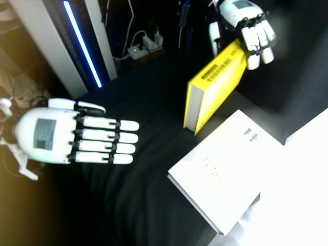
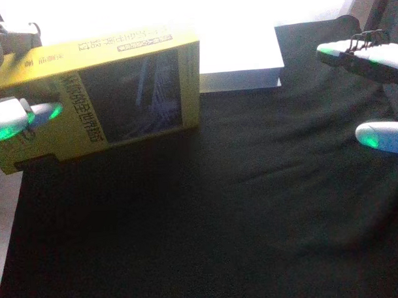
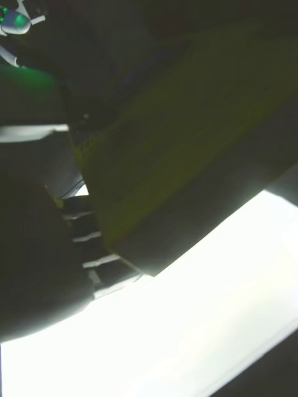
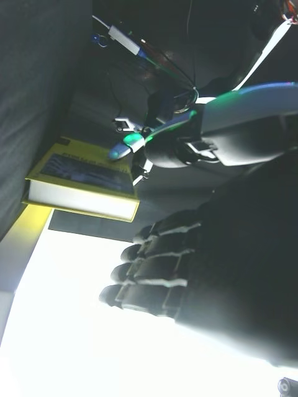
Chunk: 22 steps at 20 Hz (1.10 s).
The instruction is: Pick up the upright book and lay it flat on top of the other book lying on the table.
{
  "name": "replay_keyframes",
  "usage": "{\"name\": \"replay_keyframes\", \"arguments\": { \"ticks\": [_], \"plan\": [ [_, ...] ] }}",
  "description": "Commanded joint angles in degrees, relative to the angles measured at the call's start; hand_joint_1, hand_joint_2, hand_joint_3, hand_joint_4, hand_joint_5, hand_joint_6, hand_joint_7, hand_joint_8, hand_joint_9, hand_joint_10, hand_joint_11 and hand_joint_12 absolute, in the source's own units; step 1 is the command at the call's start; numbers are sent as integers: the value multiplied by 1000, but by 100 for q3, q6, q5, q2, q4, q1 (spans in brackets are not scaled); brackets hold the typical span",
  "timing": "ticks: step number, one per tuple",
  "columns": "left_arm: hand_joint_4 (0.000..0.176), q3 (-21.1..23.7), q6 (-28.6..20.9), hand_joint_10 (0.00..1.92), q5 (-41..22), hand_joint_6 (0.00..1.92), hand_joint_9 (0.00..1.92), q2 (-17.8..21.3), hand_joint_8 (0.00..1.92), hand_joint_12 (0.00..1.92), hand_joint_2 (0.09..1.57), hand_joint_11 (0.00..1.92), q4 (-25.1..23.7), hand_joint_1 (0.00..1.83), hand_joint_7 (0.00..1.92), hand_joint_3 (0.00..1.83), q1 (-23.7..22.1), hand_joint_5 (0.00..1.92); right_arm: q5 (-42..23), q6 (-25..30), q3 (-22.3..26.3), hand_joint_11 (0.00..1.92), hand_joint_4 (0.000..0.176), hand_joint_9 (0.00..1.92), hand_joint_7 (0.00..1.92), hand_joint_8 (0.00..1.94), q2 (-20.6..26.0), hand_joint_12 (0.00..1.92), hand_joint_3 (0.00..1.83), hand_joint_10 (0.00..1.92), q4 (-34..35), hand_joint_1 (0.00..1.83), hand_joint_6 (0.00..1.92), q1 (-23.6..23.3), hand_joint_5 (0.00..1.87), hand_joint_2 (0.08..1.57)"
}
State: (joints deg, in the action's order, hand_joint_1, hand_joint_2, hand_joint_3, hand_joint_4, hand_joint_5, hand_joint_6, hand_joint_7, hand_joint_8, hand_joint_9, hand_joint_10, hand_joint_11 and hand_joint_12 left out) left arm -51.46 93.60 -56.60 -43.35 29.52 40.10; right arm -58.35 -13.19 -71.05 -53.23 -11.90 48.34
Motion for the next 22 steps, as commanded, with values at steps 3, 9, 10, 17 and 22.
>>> {"name": "replay_keyframes", "arguments": {
  "ticks": [3, 9, 10, 17, 22],
  "plan": [
    [0, -10, 68, 1921, -606, 1920, 1478, 23, 1921, 1921, 1161, 1560, -147, 1219, 1392, 5, -28, 1314, -659, 24, 18, 0, 0, 0, 0, 0, 25, 0, 10, 0, 204, 477, 0, -43, 0, 1333],
    [0, 445, 69, 1921, -1427, 1921, 1545, 279, 1921, 1921, 1196, 1610, -803, 1268, 1427, 46, 77, 1302, -663, 42, 15, 0, 0, 0, 0, 0, 25, 0, 17, 0, 222, 419, 0, -43, 0, 1353],
    [0, 575, 69, 1921, -1640, 1921, 1527, 369, 1921, 1921, 1192, 1597, -948, 1276, 1400, 47, 168, 1263, -664, 42, 15, 0, 0, 0, 0, 0, 29, 0, 15, 0, 238, 414, 0, -44, 0, 1350],
    [0, 1041, 73, 1921, -2607, 1921, 1566, 675, 1921, 1921, 1178, 1635, -1641, 1352, 1387, 35, 540, 1134, -741, 41, -5, 0, 0, 0, 0, 0, 56, 1427, 0, 0, 272, 469, 0, -46, 0, 1329],
    [0, 836, 76, 1921, -2102, 1921, 1491, 389, 1921, 1921, 1165, 1565, -1749, 1401, 1347, 21, 278, 1132, -860, 20, -122, 0, 0, 0, 0, 0, -115, 1921, 0, 0, 26, 589, 0, -725, 0, 1258]
  ]
}}
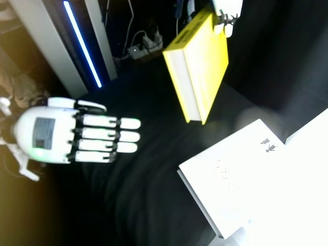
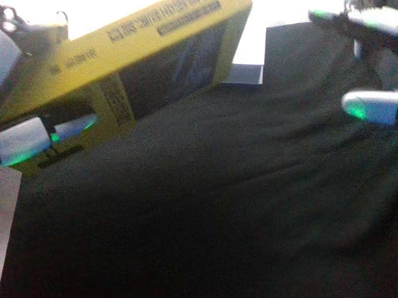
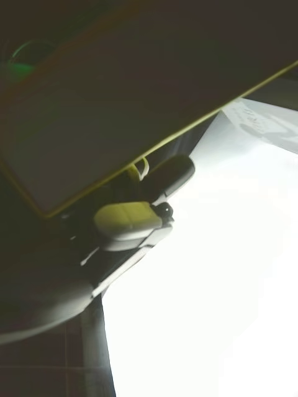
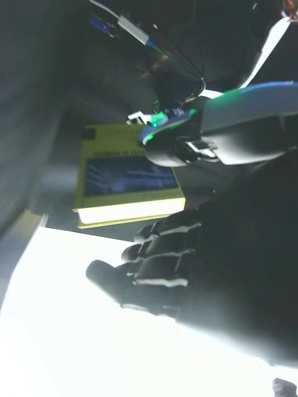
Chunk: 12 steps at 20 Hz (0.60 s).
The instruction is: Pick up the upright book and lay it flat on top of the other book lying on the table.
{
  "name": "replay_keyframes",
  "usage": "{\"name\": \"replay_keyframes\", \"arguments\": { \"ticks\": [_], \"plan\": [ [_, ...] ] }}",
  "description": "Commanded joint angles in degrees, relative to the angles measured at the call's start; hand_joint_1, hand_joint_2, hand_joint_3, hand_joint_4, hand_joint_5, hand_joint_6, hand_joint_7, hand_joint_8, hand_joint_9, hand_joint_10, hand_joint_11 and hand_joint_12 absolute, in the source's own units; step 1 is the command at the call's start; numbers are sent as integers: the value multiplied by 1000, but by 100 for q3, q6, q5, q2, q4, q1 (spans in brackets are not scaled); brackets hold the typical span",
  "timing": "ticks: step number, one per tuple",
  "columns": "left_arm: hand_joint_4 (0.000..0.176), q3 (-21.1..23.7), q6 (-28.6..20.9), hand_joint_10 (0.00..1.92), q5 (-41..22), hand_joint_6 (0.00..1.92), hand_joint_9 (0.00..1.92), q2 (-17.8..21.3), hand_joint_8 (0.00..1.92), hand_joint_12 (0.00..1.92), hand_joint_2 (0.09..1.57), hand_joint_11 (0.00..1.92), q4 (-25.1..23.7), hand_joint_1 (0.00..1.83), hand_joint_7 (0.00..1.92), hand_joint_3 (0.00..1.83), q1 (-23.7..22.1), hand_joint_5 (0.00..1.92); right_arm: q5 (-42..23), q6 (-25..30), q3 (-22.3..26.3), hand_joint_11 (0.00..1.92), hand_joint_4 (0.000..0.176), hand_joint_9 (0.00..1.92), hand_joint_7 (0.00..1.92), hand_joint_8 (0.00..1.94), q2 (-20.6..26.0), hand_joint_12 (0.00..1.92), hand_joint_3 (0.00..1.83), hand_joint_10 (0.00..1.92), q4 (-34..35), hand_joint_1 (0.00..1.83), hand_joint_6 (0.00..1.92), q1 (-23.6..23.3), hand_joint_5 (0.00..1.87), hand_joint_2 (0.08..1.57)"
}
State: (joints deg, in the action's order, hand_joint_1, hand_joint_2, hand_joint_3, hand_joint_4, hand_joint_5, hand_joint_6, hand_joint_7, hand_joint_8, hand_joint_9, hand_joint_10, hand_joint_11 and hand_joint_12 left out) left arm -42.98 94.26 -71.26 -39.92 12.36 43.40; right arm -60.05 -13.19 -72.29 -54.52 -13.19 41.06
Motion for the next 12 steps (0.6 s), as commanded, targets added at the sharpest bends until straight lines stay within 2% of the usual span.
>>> {"name": "replay_keyframes", "arguments": {
  "ticks": [1, 3, 4, 5, 6, 7, 8, 9, 12],
  "plan": [
    [0, -64, 10, 1921, -535, 1921, 1525, -19, 1921, 1921, 1158, 1583, -45, 1425, 1388, 17, -131, 1143, -693, 20, -24, 0, 0, 0, 0, 0, -38, 1921, 0, 0, 40, 542, 0, -158, 0, 1240],
    [0, -141, 15, 1921, -413, 1921, 1539, -109, 1921, 1921, 1152, 1594, -72, 1445, 1416, 14, -253, 1162, -690, 20, -89, 0, 1, 0, 0, 0, -177, 1921, 0, 0, -199, 506, 0, -531, 0, 1224],
    [0, -166, 16, 1921, -347, 1921, 1539, -137, 1921, 1921, 1155, 1587, -76, 1430, 1418, 15, -292, 1168, -689, 20, -125, 0, 7, 0, 0, 0, -268, 1921, 0, 0, -330, 558, 0, -727, 0, 1189],
    [0, -201, 18, 1921, -259, 1921, 1539, -173, 1921, 1921, 1150, 1586, -92, 1434, 1420, 13, -340, 1179, -680, 20, -147, 0, 39, 0, 0, 0, -339, 1921, 0, 0, -454, 614, 0, -892, 0, 1176],
    [0, -243, 20, 1921, -159, 1921, 1543, -224, 1921, 1921, 1140, 1592, -114, 1442, 1420, 8, -393, 1181, -663, 20, -178, 0, 80, 0, 0, 0, -414, 1921, 0, 0, -553, 658, 0, -1027, 0, 1168],
    [0, -279, 26, 1921, -60, 1921, 1531, -280, 1921, 1921, 1128, 1582, -131, 1471, 1404, 2, -442, 1179, -659, 20, -213, 0, 129, 0, 0, 0, -472, 1921, 0, 0, -605, 627, 0, -1102, 0, 1160],
    [0, -320, 45, 1921, 41, 1921, 1517, -358, 1921, 1921, 1128, 1574, -139, 1469, 1386, 2, -488, 1165, -658, 20, -259, 0, 127, 0, 0, 0, -529, 1921, 0, 0, -647, 651, 0, -1182, 0, 1154],
    [0, -349, 54, 1921, 95, 1921, 1471, -400, 1921, 1921, 1132, 1525, -142, 1465, 1364, 5, -511, 1179, -652, 20, -278, 0, 116, 0, 0, 0, -555, 1921, 0, 0, -675, 743, 0, -1232, 0, 1135],
    [0, -444, 56, 1921, 292, 1921, 1471, -561, 1921, 1921, 1120, 1534, -157, 1499, 1369, 0, -576, 1207, -594, 20, -318, 0, 129, 0, 0, 0, -648, 1921, 0, 0, -766, 836, 0, -1385, 0, 1119]
  ]
}}
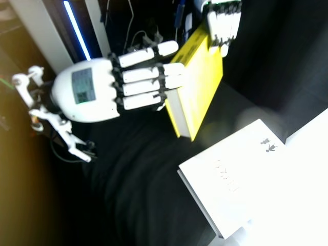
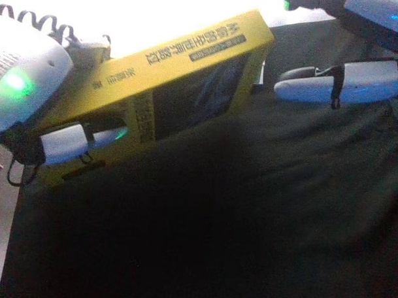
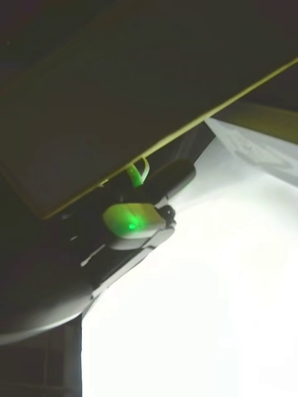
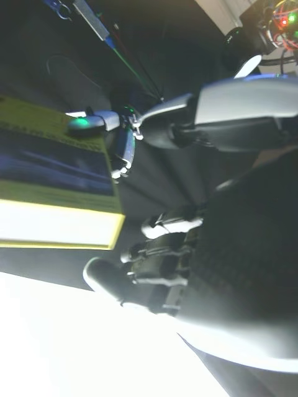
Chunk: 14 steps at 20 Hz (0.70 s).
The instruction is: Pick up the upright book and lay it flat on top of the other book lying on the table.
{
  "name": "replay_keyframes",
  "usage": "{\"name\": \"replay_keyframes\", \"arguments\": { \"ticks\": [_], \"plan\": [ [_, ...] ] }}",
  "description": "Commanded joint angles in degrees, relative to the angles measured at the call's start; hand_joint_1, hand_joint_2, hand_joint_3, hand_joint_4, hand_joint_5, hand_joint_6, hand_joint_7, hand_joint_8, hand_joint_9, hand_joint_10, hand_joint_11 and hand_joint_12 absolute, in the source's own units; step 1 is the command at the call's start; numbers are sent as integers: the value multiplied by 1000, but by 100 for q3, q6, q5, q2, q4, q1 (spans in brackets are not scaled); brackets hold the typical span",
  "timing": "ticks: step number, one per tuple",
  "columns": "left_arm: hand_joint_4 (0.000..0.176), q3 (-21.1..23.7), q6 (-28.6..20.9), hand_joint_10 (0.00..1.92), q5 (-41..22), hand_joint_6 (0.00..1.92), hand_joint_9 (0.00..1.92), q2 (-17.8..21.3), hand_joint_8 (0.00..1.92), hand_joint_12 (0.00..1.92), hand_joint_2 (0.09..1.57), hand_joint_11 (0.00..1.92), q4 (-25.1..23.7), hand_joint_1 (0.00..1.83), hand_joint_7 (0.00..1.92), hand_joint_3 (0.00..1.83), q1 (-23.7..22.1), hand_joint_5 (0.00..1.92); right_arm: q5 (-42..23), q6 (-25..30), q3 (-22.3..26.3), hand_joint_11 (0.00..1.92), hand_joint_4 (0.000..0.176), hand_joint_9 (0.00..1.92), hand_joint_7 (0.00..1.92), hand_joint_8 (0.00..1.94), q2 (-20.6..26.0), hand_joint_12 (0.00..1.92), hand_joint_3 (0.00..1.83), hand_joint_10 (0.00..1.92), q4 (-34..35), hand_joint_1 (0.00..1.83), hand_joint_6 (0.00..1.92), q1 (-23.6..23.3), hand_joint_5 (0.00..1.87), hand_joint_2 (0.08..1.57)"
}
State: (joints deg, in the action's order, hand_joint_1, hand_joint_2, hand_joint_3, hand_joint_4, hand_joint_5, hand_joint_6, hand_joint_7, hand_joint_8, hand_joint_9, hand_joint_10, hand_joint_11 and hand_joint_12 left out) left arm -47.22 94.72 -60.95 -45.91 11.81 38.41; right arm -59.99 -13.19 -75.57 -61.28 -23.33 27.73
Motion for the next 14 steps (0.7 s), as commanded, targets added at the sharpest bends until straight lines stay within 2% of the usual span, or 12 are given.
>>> {"name": "replay_keyframes", "arguments": {
  "ticks": [1, 2, 3, 4, 5, 8, 9, 10, 11, 12, 13, 14],
  "plan": [
    [0, -30, 10, 1921, -688, 1921, 1506, -3, 1921, 1921, 1135, 1573, -160, 1507, 1383, 7, -109, 1182, -573, 20, -31, 0, 108, 0, 0, 0, -39, 1921, 0, 0, 209, 849, 0, -93, 0, 1106],
    [0, -25, 10, 1921, -678, 1921, 1506, -33, 1921, 1921, 1135, 1573, -250, 1507, 1383, 7, -142, 1182, -533, 20, -79, 0, 108, 0, 0, 0, -108, 1921, 0, 0, 205, 849, 0, -121, 0, 1106],
    [0, -10, 10, 1921, -709, 1921, 1547, -56, 1921, 1921, 1134, 1610, -335, 1508, 1405, 7, -166, 1163, -481, 20, -126, 0, 98, 0, 0, 0, -182, 1921, 0, 0, 205, 832, 0, -133, 0, 1129],
    [0, 14, 10, 1921, -792, 1921, 1566, -79, 1921, 1921, 1140, 1623, -426, 1499, 1420, 10, -192, 1163, -458, 20, -163, 0, 73, 0, 0, 0, -252, 1921, 0, 0, 205, 820, 0, -134, 0, 1139],
    [0, 35, 10, 1921, -861, 1921, 1576, -87, 1921, 1921, 1144, 1633, -497, 1476, 1436, 12, -213, 1165, -417, 20, -178, 0, 34, 0, 0, 0, -300, 1921, 0, 0, 198, 840, 0, -134, 0, 1143],
    [0, 145, 8, 1921, -1256, 1921, 1630, -79, 1921, 1921, 1134, 1688, -742, 1433, 1484, 10, -197, 1206, -255, 21, -266, 0, 0, 11, 42, 18, -438, 1921, 0, 5, 185, 875, 19, -134, 43, 1163],
    [0, 167, 8, 1921, -1333, 1921, 1630, -73, 1921, 1921, 1134, 1688, -791, 1433, 1484, 10, -188, 1206, -221, 21, -278, 0, 0, 11, 42, 18, -457, 1921, 0, 5, 177, 875, 19, -134, 43, 1163],
    [0, 191, 6, 1921, -1417, 1921, 1635, -64, 1921, 1921, 1147, 1687, -857, 1407, 1490, 16, -181, 1215, -153, 21, -303, 0, 0, 1, 216, 293, -487, 1784, 0, 600, 171, 945, 622, -134, 58, 1150],
    [0, 211, 6, 1921, -1486, 1921, 1632, -55, 1921, 1921, 1164, 1679, -902, 1374, 1485, 26, -171, 1221, -74, 21, -337, 212, 0, 381, 652, 1190, -523, 1894, 100, 1527, 165, 1094, 1356, -134, 522, 1193],
    [0, 229, 2, 1921, -1543, 1921, 1627, -49, 1921, 1921, 1175, 1672, -952, 1345, 1482, 33, -163, 1228, 12, 21, -390, 597, 0, 712, 819, 1540, -574, 1916, 746, 1842, 155, 1154, 1587, -134, 671, 904],
    [0, 246, -16, 1921, -1610, 1921, 1631, -38, 1921, 1921, 1184, 1675, -1001, 1331, 1480, 40, -145, 1217, 62, 22, -447, 932, 0, 1020, 939, 1804, -636, 1920, 1243, 1905, 156, 1174, 1810, -134, 771, 709],
    [0, 256, -45, 1921, -1653, 1921, 1622, -30, 1921, 1921, 1187, 1671, -1039, 1305, 1462, 43, -133, 1191, 98, 22, -479, 1411, 131, 1434, 1380, 1914, -680, 1921, 1064, 1918, 157, 1489, 1899, -134, 1241, 662]
  ]
}}
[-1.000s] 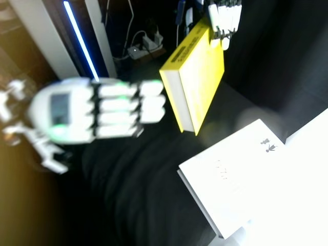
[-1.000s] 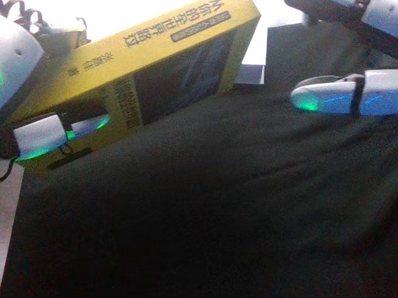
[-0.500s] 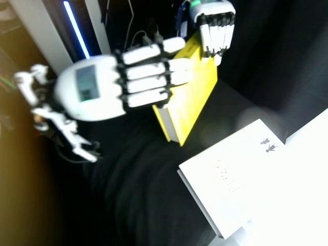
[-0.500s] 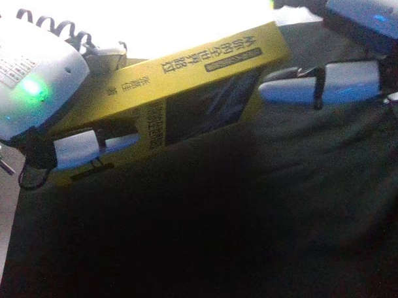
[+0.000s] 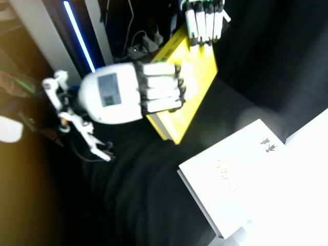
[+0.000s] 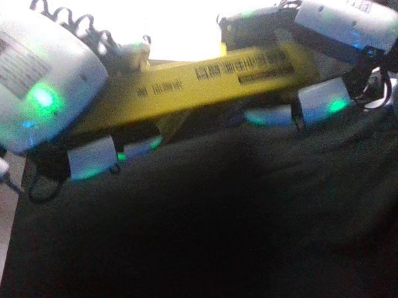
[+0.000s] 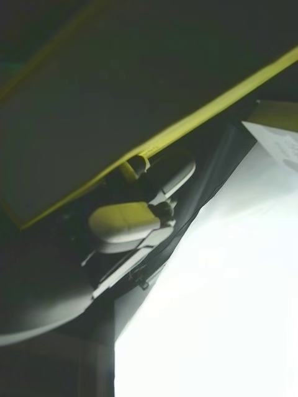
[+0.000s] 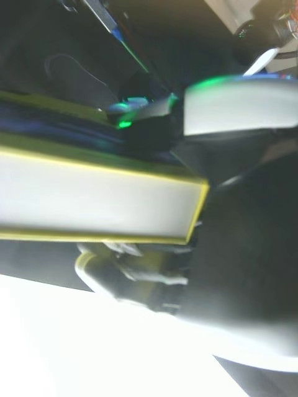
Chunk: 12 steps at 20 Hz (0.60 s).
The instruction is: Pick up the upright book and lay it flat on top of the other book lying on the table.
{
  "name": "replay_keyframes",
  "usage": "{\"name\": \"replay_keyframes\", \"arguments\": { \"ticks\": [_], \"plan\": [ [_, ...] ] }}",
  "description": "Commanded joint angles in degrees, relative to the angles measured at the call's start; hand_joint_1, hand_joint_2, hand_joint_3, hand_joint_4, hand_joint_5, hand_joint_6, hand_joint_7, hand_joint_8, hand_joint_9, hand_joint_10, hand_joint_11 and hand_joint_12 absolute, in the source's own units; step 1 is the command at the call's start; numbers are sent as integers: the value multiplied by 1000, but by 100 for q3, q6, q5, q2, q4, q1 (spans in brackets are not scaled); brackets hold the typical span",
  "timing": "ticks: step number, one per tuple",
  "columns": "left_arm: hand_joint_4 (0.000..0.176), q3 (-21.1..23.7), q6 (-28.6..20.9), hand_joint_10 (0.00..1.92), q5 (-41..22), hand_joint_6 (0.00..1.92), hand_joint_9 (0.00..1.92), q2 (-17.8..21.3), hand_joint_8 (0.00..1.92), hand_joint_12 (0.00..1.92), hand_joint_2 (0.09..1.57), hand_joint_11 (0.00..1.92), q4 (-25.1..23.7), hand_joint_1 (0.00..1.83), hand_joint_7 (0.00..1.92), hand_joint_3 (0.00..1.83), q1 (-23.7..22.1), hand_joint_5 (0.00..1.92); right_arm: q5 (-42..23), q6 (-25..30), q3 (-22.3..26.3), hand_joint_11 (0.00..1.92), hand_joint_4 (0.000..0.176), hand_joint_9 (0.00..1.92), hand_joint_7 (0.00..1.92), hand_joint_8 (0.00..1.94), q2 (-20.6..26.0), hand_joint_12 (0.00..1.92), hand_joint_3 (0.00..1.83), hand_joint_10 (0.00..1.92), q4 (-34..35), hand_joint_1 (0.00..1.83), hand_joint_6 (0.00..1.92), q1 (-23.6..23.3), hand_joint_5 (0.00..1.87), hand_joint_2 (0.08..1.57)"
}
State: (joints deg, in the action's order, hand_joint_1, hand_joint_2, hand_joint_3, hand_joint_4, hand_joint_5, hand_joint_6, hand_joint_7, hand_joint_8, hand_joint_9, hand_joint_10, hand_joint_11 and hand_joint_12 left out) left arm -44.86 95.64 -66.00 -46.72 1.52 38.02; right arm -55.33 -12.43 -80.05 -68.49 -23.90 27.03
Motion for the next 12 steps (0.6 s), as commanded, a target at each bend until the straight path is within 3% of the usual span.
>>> {"name": "replay_keyframes", "arguments": {
  "ticks": [1, 2, 4, 6, 7, 8, 9, 10, 11, 12],
  "plan": [
    [0, 26, -160, 1921, -1185, 1921, 1619, 52, 1921, 1921, 1195, 1669, -37, 1254, 1457, 48, -92, 1170, -348, -55, -43, 1634, 167, 1645, 1591, 1936, 17, 1921, 1152, 1920, 213, 1610, 1917, -64, 1445, 588],
    [0, 30, -177, 1921, -1213, 1921, 1626, 49, 1921, 1921, 1196, 1676, -55, 1250, 1466, 48, -92, 1172, -339, -54, -64, 1723, 174, 1720, 1663, 1940, 0, 1921, 1234, 1921, 215, 1655, 1920, -65, 1516, 530],
    [0, 34, -224, 1921, -1260, 1921, 1635, 49, 1921, 1921, 1191, 1679, -87, 1248, 1480, 42, -79, 1177, -327, -53, -87, 1811, 176, 1774, 1683, 1941, -12, 1921, 1243, 1921, 217, 1623, 1921, -111, 1518, 552],
    [0, 54, -235, 1921, -1314, 1921, 1605, 77, 1921, 1921, 1193, 1644, -92, 1210, 1453, 32, -23, 1137, -329, -53, -80, 1861, 176, 1814, 1700, 1941, -12, 1921, 1130, 1921, 219, 1601, 1921, -178, 1558, 592],
    [0, 64, -235, 1921, -1340, 1921, 1448, 100, 1921, 1921, 1181, 1501, -88, 1107, 1311, 21, 4, 981, -329, -53, -69, 1879, 176, 1836, 1724, 1941, -12, 1921, 1093, 1921, 219, 1598, 1921, -197, 1569, 619],
    [3, 78, -235, 1921, -1362, 1571, 1334, 131, 1921, 1921, 1221, 1383, -67, 980, 1174, 54, 38, 772, -330, -53, -62, 1889, 176, 1853, 1747, 1941, -11, 1921, 1081, 1921, 232, 1600, 1921, -211, 1589, 626],
    [141, 84, -233, 1867, -1378, 1505, 1022, 149, 1826, 1921, 1245, 1069, -38, 881, 858, 46, 63, 695, -331, -54, -58, 1904, 176, 1875, 1777, 1941, -9, 1921, 1017, 1921, 243, 1599, 1921, -221, 1597, 664],
    [169, 96, -232, 1722, -1410, 1551, 706, 197, 1650, 1888, 1285, 746, 31, 819, 621, 34, 116, 626, -334, -54, -59, 1901, 176, 1883, 1788, 1941, -4, 1921, 953, 1921, 278, 1573, 1921, -243, 1578, 703],
    [19, 111, -232, 1192, -1450, 1238, 176, 237, 1130, 1491, 1178, 56, 84, 669, 189, 0, 169, 130, -348, -54, -59, 1873, 176, 1853, 1758, 1941, 7, 1921, 912, 1921, 293, 1549, 1921, -261, 1553, 715],
    [19, 127, -231, 1192, -1466, 1238, 176, 264, 1130, 1491, 1178, 56, 109, 669, 189, 0, 204, 130, -356, -55, -57, 1873, 176, 1853, 1758, 1941, 16, 1921, 912, 1921, 303, 1549, 1921, -272, 1553, 715]
  ]
}}
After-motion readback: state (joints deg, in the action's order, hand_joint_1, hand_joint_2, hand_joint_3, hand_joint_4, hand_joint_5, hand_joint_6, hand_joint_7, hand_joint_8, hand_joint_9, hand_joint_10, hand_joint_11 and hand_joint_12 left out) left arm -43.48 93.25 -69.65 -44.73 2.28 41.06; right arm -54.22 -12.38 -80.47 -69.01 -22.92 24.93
